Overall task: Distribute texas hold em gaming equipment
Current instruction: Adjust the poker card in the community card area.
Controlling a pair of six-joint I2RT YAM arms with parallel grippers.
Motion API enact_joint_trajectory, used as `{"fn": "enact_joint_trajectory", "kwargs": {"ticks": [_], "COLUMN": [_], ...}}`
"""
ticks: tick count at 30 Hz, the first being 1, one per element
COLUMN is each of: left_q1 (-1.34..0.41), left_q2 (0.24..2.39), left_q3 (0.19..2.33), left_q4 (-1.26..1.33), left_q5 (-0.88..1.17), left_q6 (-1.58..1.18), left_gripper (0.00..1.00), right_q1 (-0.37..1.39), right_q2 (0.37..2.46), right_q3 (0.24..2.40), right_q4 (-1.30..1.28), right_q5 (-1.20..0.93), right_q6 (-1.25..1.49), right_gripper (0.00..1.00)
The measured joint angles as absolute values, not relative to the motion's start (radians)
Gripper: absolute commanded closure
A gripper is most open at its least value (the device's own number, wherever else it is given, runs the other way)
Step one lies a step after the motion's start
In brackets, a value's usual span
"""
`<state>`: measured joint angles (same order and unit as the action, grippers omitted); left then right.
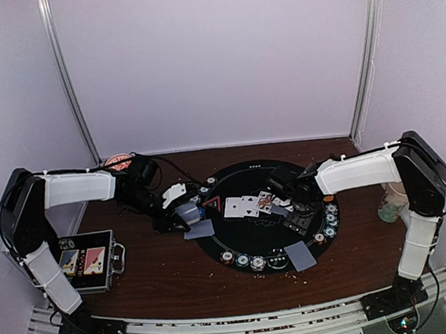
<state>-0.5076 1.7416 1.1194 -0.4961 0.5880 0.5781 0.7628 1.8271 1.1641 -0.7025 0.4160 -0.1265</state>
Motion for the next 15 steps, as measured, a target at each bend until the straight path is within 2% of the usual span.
{"fn": "enact_joint_trajectory", "kwargs": {"ticks": [15], "left_q1": [-0.508], "left_q2": [1.742], "left_q3": [1.119], "left_q4": [-0.496], "left_q5": [0.588], "left_q6": [0.578], "left_gripper": [0.52], "right_q1": [0.772], "right_q2": [1.895], "right_q3": [1.208], "right_q4": [-0.678], "right_q5": [0.498], "right_q6": [-0.104], "right_gripper": [0.11]}}
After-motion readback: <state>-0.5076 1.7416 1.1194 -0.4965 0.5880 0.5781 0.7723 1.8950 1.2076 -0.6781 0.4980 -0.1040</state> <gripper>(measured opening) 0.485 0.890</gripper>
